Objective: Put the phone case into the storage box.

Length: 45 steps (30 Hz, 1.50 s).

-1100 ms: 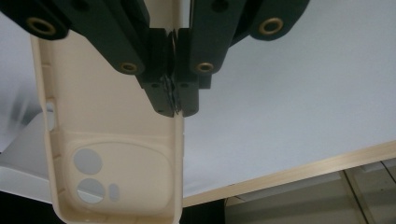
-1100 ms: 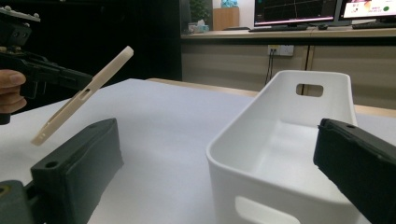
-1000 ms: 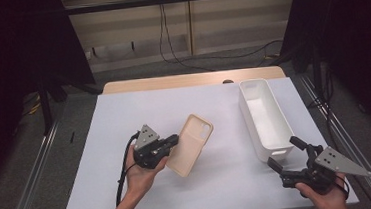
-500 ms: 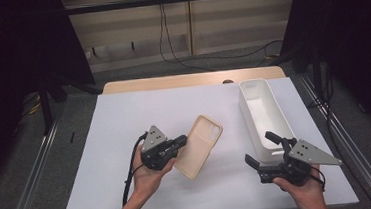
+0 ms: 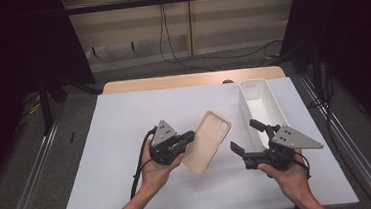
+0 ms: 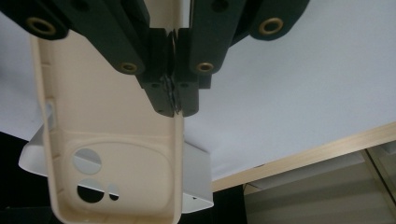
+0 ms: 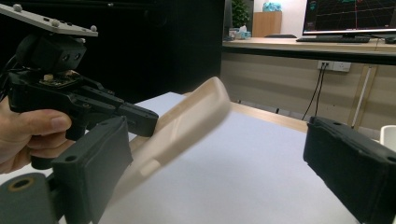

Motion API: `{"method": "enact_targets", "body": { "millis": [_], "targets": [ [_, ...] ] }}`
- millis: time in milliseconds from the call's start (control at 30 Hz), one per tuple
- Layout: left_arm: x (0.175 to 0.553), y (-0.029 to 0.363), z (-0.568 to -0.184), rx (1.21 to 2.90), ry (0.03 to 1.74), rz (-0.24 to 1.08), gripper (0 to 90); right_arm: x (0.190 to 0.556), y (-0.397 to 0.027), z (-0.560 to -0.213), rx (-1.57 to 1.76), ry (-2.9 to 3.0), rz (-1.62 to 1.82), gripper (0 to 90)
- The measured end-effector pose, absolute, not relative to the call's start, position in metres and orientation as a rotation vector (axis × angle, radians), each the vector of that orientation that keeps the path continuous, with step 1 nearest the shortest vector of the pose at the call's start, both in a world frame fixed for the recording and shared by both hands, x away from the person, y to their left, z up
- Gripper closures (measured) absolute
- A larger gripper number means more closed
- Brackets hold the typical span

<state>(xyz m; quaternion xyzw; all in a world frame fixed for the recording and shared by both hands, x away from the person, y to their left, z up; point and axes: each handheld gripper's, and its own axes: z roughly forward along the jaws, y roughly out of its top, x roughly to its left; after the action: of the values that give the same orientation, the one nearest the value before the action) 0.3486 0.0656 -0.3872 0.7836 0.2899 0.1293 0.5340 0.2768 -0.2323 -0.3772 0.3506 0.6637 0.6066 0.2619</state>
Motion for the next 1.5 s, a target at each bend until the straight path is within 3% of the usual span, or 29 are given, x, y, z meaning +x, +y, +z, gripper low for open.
{"method": "enact_targets", "body": {
  "millis": [233,667,733,867,1500],
  "targets": [
    [0.346,0.058,-0.393,1.835,0.695,0.293,87.6,0.291,-0.222,-0.378,0.986,1.837,1.619,15.5],
    [0.345,0.059,-0.393,1.816,0.695,0.328,87.6,0.299,-0.212,-0.387,1.045,1.863,1.606,39.0],
    [0.345,0.058,-0.393,1.82,0.699,0.312,87.5,0.3,-0.212,-0.39,1.053,1.864,1.608,47.6],
    [0.344,0.057,-0.393,1.824,0.692,0.318,87.5,0.301,-0.213,-0.392,1.059,1.87,1.622,55.3],
    [0.344,0.056,-0.399,1.84,0.687,0.326,87.2,0.302,-0.213,-0.395,1.069,1.871,1.681,75.3]
  ]
}}
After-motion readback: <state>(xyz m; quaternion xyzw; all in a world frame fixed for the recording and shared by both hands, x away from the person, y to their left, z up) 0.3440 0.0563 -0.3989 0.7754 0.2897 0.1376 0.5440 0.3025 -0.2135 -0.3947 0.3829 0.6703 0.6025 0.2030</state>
